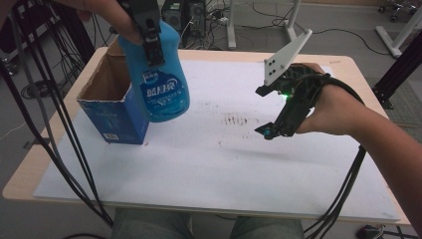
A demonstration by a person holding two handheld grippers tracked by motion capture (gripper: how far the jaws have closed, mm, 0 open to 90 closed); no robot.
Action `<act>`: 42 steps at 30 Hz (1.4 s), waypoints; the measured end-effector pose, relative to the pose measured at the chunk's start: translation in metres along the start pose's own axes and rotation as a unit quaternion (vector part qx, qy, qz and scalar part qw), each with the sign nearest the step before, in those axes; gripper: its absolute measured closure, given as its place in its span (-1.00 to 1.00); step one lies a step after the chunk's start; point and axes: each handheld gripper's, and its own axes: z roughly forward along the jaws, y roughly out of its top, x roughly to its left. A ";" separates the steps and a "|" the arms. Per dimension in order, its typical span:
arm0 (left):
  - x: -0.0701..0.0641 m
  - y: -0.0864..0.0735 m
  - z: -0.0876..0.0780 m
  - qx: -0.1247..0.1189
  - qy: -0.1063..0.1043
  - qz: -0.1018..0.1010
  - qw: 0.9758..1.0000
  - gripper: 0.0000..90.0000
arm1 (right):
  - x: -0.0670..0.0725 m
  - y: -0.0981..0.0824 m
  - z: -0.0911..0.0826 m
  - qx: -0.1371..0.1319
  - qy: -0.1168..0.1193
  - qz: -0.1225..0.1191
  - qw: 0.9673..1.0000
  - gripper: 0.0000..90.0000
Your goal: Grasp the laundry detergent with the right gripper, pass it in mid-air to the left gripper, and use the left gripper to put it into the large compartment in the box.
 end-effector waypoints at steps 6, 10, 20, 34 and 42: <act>0.021 -0.017 -0.021 -0.014 0.006 -0.066 0.998 -0.15 | -0.003 -0.004 0.002 0.012 0.002 0.000 1.000 -0.99; 0.033 -0.030 -0.031 -0.024 0.009 -0.102 0.994 -0.15 | -0.002 -0.003 0.004 0.013 0.003 0.000 1.000 -0.99; 0.059 -0.057 -0.046 -0.029 0.039 -0.178 0.983 -0.15 | -0.001 -0.002 0.007 0.015 0.005 -0.001 1.000 -0.99; 0.090 -0.060 -0.014 0.004 0.056 -0.205 0.977 -0.15 | -0.001 -0.002 0.014 0.022 0.009 0.001 1.000 -0.99; 0.106 -0.056 0.029 0.025 0.054 -0.151 0.987 -0.15 | -0.004 -0.005 0.016 0.026 0.009 0.008 1.000 -0.99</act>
